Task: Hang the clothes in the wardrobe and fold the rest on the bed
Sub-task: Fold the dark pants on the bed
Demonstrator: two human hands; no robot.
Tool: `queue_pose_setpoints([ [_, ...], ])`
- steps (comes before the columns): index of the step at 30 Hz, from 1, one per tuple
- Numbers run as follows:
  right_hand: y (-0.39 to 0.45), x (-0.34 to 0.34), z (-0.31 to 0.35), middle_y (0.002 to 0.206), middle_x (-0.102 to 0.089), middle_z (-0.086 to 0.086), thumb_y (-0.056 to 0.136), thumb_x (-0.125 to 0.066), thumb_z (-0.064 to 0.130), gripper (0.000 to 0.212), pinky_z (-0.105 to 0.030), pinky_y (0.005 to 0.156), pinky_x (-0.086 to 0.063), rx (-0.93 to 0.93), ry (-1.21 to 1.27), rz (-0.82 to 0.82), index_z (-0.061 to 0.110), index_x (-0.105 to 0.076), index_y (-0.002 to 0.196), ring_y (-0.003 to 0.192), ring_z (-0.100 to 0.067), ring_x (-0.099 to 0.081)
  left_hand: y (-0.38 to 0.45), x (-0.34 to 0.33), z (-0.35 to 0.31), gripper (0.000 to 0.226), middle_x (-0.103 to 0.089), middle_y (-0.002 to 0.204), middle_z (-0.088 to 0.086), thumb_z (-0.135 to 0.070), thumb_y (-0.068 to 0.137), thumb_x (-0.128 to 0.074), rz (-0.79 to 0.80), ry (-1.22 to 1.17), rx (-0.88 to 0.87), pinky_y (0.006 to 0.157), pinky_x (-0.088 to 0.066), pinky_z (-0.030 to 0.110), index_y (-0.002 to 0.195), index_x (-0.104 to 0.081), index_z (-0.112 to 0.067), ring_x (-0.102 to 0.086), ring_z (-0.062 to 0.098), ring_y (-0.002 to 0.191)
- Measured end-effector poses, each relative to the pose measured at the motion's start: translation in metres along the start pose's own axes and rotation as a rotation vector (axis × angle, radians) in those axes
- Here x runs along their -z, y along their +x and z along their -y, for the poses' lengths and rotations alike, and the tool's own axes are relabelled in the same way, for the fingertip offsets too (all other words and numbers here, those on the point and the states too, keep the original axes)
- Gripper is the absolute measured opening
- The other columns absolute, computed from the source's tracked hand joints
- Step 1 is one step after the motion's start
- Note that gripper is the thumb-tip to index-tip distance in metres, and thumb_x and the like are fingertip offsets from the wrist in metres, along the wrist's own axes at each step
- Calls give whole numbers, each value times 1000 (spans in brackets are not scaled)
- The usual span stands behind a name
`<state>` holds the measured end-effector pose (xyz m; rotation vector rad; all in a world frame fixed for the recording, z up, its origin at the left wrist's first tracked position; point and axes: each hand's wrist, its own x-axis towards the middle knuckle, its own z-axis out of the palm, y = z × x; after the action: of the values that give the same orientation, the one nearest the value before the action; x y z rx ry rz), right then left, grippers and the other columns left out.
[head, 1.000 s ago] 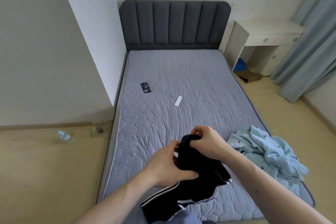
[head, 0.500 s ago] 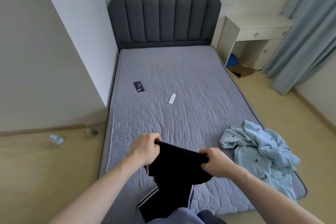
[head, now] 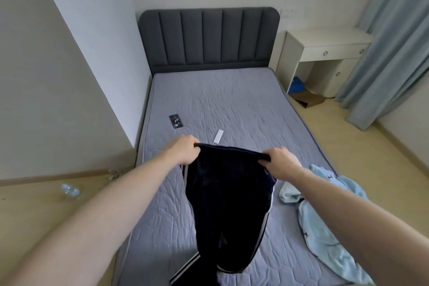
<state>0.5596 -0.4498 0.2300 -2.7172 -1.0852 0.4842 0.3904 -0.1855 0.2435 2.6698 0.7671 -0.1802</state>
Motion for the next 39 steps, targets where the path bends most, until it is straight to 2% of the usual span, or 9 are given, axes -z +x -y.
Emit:
queue_pose_setpoints([
  [5,53,133,29,79,-57,-3,100,-60,39,22,-33,68,-42,117,-28,-350,26,-68,84,92,-34,-61,45,131,-34,24,-69,94,7,-24,93,-47,-410,78,-51,57,-36,27,89,-70,-22,-57,31,76],
  [9,74,227,56,89,-65,-12,102,-56,36,19,-36,73,-39,213,-1,-569,25,-70,96,109,-36,-52,58,242,-74,21,-61,85,7,-17,91,-47,-681,43,-51,66,-40,35,89,-68,-16,-52,33,76],
  [12,78,286,78,100,-69,-18,104,-55,31,23,-38,78,-44,272,15,-722,24,-74,114,111,-40,-55,57,313,-102,19,-55,79,9,-7,87,-45,-850,-18,-54,68,-39,34,82,-64,-10,-51,33,77],
  [17,76,352,100,103,-76,-11,98,-55,19,25,-32,76,-43,378,112,-929,18,-77,111,97,-37,-64,39,381,-124,18,-49,64,4,-8,85,-44,-1037,-110,-98,65,-37,34,80,-61,-8,-49,31,74],
  [19,73,360,102,104,-77,-8,96,-54,17,27,-30,77,-44,427,146,-982,18,-78,110,96,-33,-66,32,384,-123,18,-53,67,8,-11,84,-44,-1056,-131,-135,64,-37,36,80,-62,-7,-49,30,73],
  [25,78,306,75,108,-75,-9,94,-56,14,28,-43,88,-50,455,103,-865,17,-77,113,104,-38,-61,28,315,-89,23,-64,71,3,-17,81,-53,-943,-126,-194,69,-42,28,84,-76,-15,-57,28,73],
  [28,84,237,49,105,-71,-5,94,-61,13,25,-41,86,-48,442,72,-716,18,-76,114,106,-32,-54,26,242,-59,25,-73,77,-6,-16,81,-57,-755,-140,-203,77,-46,24,86,-81,-21,-61,18,76],
  [34,92,66,-4,107,-71,0,99,-59,15,25,-38,87,-49,394,-26,-284,22,-75,117,108,-25,-52,27,55,1,25,-78,94,-1,-11,85,-62,-313,-183,-52,80,-53,32,94,-83,-20,-68,22,89],
  [39,81,-82,-46,110,-68,5,99,-56,14,31,-31,89,-46,303,0,27,28,-75,119,113,-22,-51,13,-99,39,22,-74,84,-1,-17,86,-57,-24,-205,50,71,-54,36,87,-79,-21,-65,19,79],
])
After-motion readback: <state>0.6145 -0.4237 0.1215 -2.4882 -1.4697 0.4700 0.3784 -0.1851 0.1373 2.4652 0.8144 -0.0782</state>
